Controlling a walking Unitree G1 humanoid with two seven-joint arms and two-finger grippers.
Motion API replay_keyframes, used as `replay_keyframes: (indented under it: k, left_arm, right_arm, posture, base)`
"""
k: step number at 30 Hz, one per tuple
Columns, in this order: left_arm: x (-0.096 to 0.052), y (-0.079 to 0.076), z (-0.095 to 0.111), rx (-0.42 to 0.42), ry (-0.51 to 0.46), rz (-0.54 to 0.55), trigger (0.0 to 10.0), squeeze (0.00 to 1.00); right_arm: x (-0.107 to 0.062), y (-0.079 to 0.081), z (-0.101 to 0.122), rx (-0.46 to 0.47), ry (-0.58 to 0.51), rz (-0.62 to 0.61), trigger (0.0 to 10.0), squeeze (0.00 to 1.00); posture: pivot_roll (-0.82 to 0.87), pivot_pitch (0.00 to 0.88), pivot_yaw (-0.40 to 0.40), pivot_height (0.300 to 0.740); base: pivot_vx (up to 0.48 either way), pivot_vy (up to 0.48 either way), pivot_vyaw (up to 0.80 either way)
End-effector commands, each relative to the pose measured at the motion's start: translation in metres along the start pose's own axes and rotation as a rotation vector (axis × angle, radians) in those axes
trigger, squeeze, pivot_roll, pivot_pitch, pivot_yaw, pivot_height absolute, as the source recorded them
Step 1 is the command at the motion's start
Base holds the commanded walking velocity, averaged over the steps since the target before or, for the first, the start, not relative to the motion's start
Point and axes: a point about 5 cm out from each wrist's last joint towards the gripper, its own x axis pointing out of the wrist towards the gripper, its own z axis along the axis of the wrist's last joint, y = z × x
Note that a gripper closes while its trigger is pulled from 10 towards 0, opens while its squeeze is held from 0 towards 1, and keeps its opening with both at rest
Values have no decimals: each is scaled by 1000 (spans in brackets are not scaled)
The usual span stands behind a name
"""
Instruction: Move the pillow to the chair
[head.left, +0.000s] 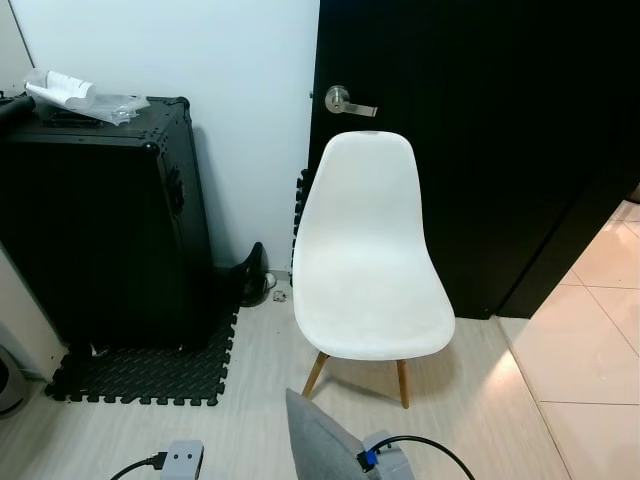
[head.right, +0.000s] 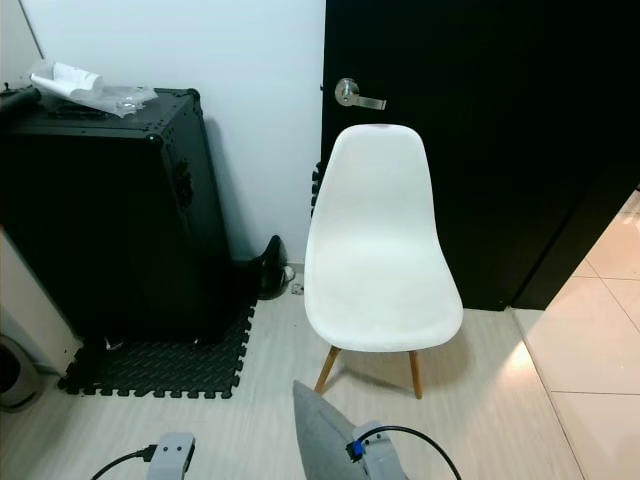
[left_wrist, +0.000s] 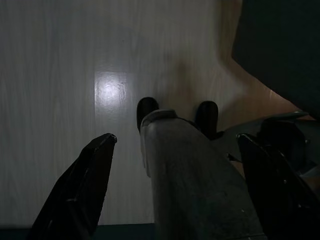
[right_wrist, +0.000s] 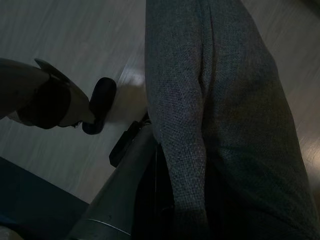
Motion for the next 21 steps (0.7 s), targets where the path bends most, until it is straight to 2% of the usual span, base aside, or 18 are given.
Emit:
replay_keyframes:
  k: [1, 6, 7, 10, 11, 13, 15, 21]
  left_arm:
    - [0, 3, 0, -2, 1, 12, 10000, 0]
    - [0, 4, 2, -1, -13, 21, 10000, 0]
    - [0, 6, 5, -25, -29, 34, 10000, 0]
    - [0, 12, 17, -73, -81, 63, 10000, 0]
    - [0, 12, 17, -73, -81, 63, 10000, 0]
    - [1, 16, 30, -94, -131, 78, 10000, 0]
    - [1, 18, 38, -107, -160, 87, 10000, 0]
    - [0, 22, 48, -122, -203, 99, 10000, 0]
  right_arm:
    - [2, 4, 6, 10, -28, 27, 10000, 0]
    - [2, 3, 18, 96, -98, 30, 10000, 0]
    - [2, 0, 29, 193, -155, 25, 10000, 0]
    - [0, -7, 63, 381, -314, 30, 10000, 0]
    - [0, -7, 63, 381, -314, 30, 10000, 0]
    - [-3, -10, 90, 427, -414, 46, 10000, 0]
    - [-5, -11, 103, 426, -455, 61, 10000, 0]
    - [-4, -5, 107, 381, -466, 97, 10000, 0]
  posture:
    - [169, 0, -78, 724]
    - [167, 0, -78, 724]
    - [165, 0, -76, 724]
    - [161, 0, -72, 724]
    - [161, 0, -72, 724]
    - [163, 0, -73, 724]
    - [171, 0, -78, 724]
    - [181, 0, -64, 724]
  base:
    - [0, 0, 0]
    - [0, 0, 0]
    - [0, 0, 0]
    - [0, 0, 0]
    - [0, 0, 0]
    - [0, 0, 0]
    - [0, 0, 0]
    - [0, 0, 0]
